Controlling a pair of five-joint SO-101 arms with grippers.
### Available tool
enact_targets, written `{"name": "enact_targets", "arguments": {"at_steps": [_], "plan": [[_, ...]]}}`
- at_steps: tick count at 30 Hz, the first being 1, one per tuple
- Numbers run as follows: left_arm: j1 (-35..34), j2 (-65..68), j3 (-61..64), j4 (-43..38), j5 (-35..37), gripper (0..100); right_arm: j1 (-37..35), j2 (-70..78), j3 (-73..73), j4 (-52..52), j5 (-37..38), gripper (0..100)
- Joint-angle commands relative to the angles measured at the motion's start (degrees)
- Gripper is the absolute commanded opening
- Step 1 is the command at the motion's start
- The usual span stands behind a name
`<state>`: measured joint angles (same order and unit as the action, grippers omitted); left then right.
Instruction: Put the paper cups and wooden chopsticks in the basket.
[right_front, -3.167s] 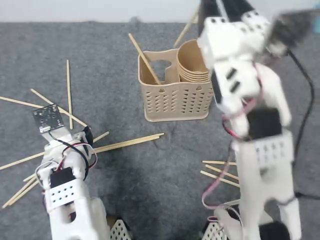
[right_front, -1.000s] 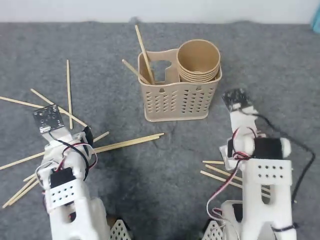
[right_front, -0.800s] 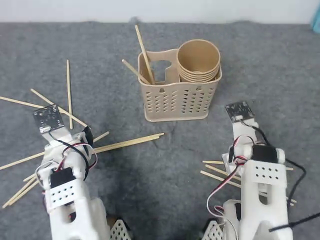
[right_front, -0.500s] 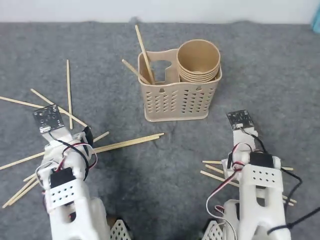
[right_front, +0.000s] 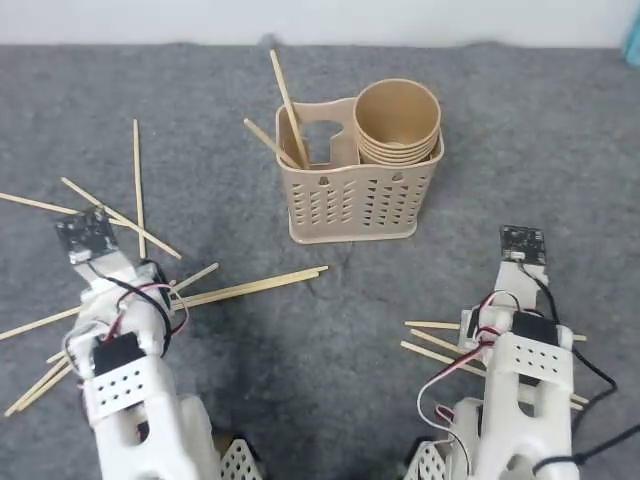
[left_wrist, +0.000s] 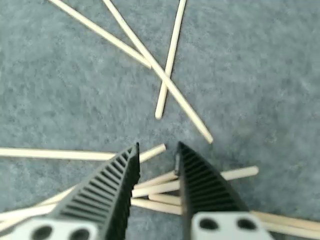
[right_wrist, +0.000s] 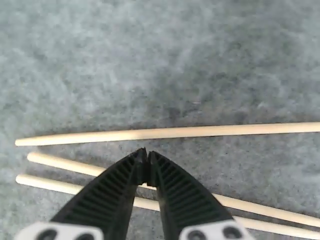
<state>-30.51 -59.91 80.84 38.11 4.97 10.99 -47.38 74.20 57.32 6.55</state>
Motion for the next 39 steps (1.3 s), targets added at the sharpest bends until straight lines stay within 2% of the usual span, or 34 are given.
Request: {"name": "enact_targets", "arguments": {"at_steps": [1, 8, 13, 18, 24, 32, 39], "plan": [[-0.2, -0.7, -10.1, 6.5, -0.5, 9, -0.7, -1.1, -0.4, -0.8, -0.7, 0.8], [-0.3, -0.5, -33.6, 23.9, -0.6, 9, -0.7, -0.9, 0.2, -2.0, -0.7, 0.8], [-0.3, 3.0, -44.2, 27.5, -0.7, 9, -0.7, -0.8, 0.2, -2.0, -0.7, 0.8], [-0.5, 18.9, -56.2, 30.8, -0.7, 9, -0.7, -0.8, 0.2, -2.0, -0.7, 0.8], [-0.3, 37.5, -71.9, 31.3, -1.3, 9, -0.7, -0.8, 0.2, -2.0, -0.7, 0.8], [-0.2, 58.6, -85.6, 30.9, -11.5, 9, -0.7, -0.8, 0.2, -2.0, -0.7, 0.8], [-0.2, 73.5, -94.4, 22.5, -12.3, 9, -0.7, -0.8, 0.2, -2.1, 1.6, 0.8]]}}
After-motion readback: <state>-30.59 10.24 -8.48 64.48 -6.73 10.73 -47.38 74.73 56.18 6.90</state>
